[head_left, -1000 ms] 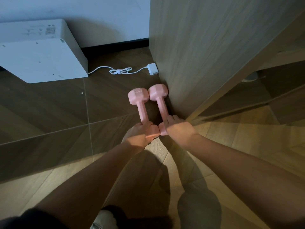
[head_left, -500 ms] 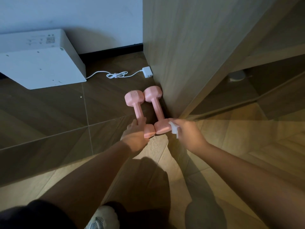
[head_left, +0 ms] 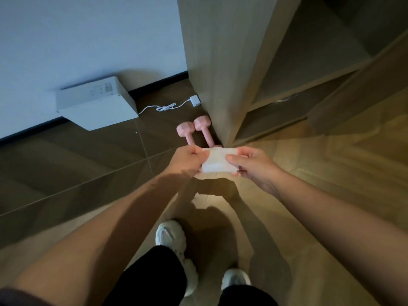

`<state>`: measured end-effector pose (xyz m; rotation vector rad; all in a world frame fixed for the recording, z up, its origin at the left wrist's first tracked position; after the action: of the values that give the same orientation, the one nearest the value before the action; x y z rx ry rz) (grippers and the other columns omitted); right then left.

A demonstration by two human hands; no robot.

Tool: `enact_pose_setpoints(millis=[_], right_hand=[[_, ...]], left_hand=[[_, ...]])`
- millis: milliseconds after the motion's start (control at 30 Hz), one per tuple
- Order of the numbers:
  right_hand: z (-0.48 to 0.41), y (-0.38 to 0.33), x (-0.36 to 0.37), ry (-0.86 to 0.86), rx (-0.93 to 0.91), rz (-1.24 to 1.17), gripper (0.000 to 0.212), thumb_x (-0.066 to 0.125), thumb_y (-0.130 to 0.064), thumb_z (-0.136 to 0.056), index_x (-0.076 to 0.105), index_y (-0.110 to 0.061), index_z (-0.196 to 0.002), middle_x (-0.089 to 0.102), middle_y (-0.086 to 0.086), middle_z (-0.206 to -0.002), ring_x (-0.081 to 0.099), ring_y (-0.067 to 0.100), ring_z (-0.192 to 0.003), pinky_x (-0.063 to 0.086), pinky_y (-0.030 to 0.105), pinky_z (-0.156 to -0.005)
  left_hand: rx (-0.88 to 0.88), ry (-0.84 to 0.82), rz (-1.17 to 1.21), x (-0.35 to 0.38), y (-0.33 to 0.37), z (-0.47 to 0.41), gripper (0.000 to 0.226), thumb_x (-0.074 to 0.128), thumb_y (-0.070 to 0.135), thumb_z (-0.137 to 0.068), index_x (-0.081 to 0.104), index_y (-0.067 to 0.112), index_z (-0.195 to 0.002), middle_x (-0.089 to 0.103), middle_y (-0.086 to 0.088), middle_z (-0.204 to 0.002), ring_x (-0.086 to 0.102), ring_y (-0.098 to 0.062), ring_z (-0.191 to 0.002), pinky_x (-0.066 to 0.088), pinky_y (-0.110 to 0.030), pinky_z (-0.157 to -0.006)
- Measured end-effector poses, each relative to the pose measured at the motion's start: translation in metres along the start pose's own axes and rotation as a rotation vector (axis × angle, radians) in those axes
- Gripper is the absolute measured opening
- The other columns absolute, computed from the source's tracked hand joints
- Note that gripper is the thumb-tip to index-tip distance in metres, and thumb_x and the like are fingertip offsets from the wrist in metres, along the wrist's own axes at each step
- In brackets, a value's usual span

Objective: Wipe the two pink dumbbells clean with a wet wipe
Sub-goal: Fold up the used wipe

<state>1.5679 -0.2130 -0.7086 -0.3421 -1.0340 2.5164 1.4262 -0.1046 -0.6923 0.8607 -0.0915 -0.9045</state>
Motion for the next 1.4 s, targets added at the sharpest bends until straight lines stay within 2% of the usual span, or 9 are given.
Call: enact_pose_setpoints(millis=[133, 300, 500, 633, 800, 967, 1100, 1233, 1400], right_hand=[[0.102, -0.042, 0.010, 0.005, 0.034, -0.039, 0.006, 0.068, -0.027, -0.092, 0.071, -0.023, -0.096, 0.068, 0.001, -0.107, 0.067, 0.016, -0.098, 0.054, 0.017, -0.064], [0.238, -0.104, 0.034, -0.063, 0.058, -0.068, 0.007, 0.070, -0.024, -0.090, 0.070, -0.024, -0.097, 0.070, 0.002, -0.107, 0.069, 0.019, -0.098, 0.060, 0.033, -0.083], [0.377, -0.144, 0.087, -0.187, 0.106, -0.212, 0.007, 0.064, -0.015, -0.095, 0.066, -0.014, -0.101, 0.070, 0.006, -0.096, 0.067, 0.016, -0.084, 0.054, 0.027, -0.065], [0.445, -0.150, 0.148, -0.185, -0.025, -0.056, 0.017, 0.057, -0.017, -0.098, 0.064, -0.013, -0.083, 0.063, 0.003, -0.075, 0.059, 0.013, -0.066, 0.051, 0.030, -0.061], [0.533, -0.143, 0.263, -0.194, -0.263, 0.144, 0.025, 0.059, -0.016, -0.094, 0.060, -0.018, -0.069, 0.052, -0.015, -0.054, 0.048, 0.005, -0.056, 0.048, 0.032, -0.058], [0.620, -0.109, 0.394, -0.281, -0.324, 0.234, 0.022, 0.057, -0.014, -0.093, 0.061, -0.011, -0.072, 0.053, -0.002, -0.060, 0.049, 0.013, -0.058, 0.044, 0.030, -0.056], [0.669, -0.091, 0.479, -0.334, -0.351, 0.284, 0.022, 0.057, -0.013, -0.093, 0.062, 0.004, -0.081, 0.054, 0.001, -0.059, 0.049, 0.010, -0.053, 0.044, 0.026, -0.053], [0.684, -0.086, 0.547, -0.362, -0.361, 0.356, 0.020, 0.058, -0.019, -0.094, 0.065, -0.005, -0.081, 0.059, -0.001, -0.071, 0.053, 0.011, -0.065, 0.047, 0.031, -0.059], [0.676, -0.083, 0.651, -0.387, -0.371, 0.398, 0.018, 0.059, -0.025, -0.091, 0.067, -0.018, -0.077, 0.063, -0.012, -0.069, 0.057, 0.000, -0.062, 0.050, 0.022, -0.055]], left_hand=[[-0.037, 0.099, 0.024, -0.035, 0.038, 0.102, 0.021, 0.058, 0.024, -0.099, 0.065, 0.004, -0.096, 0.067, -0.018, -0.105, 0.068, -0.032, -0.097, 0.057, -0.048, -0.089], [-0.036, 0.227, 0.020, -0.083, 0.089, 0.252, 0.021, 0.057, 0.028, -0.098, 0.065, 0.009, -0.095, 0.068, -0.009, -0.094, 0.067, -0.026, -0.089, 0.058, -0.044, -0.088], [0.139, 0.352, 0.016, -0.135, 0.107, 0.414, 0.011, 0.057, 0.014, -0.096, 0.064, 0.008, -0.091, 0.062, -0.007, -0.074, 0.060, -0.026, -0.075, 0.055, -0.041, -0.075], [0.088, 0.489, 0.104, -0.179, 0.056, 0.495, 0.010, 0.059, 0.013, -0.093, 0.062, 0.017, -0.083, 0.053, 0.007, -0.062, 0.051, -0.016, -0.066, 0.051, -0.035, -0.072], [0.043, 0.592, 0.233, -0.251, -0.037, 0.595, 0.021, 0.056, 0.024, -0.092, 0.060, 0.005, -0.083, 0.062, -0.020, -0.076, 0.055, -0.023, -0.072, 0.053, -0.049, -0.074], [-0.023, 0.715, 0.300, -0.329, -0.135, 0.703, 0.025, 0.053, 0.027, -0.096, 0.065, 0.005, -0.093, 0.069, -0.019, -0.094, 0.062, -0.031, -0.080, 0.053, -0.050, -0.078], [-0.064, 0.792, 0.312, -0.387, -0.195, 0.762, 0.025, 0.050, 0.027, -0.097, 0.064, 0.008, -0.090, 0.068, -0.014, -0.089, 0.057, -0.020, -0.075, 0.052, -0.044, -0.070], [-0.093, 0.795, 0.419, -0.435, -0.241, 0.786, 0.026, 0.051, 0.027, -0.095, 0.064, 0.006, -0.089, 0.066, -0.019, -0.090, 0.057, -0.022, -0.077, 0.055, -0.050, -0.078], [-0.124, 0.766, 0.577, -0.514, -0.295, 0.795, 0.023, 0.050, 0.026, -0.090, 0.066, 0.010, -0.088, 0.069, -0.018, -0.100, 0.063, -0.025, -0.082, 0.059, -0.053, -0.081]])
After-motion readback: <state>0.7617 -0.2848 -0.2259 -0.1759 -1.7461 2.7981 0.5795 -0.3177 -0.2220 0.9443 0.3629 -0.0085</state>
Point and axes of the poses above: each hand's wrist, its own z-axis away from the middle knuckle, its own x-axis out of the palm, y = z × x, the point moved 9 cm from there along -z, towards the middle knuckle
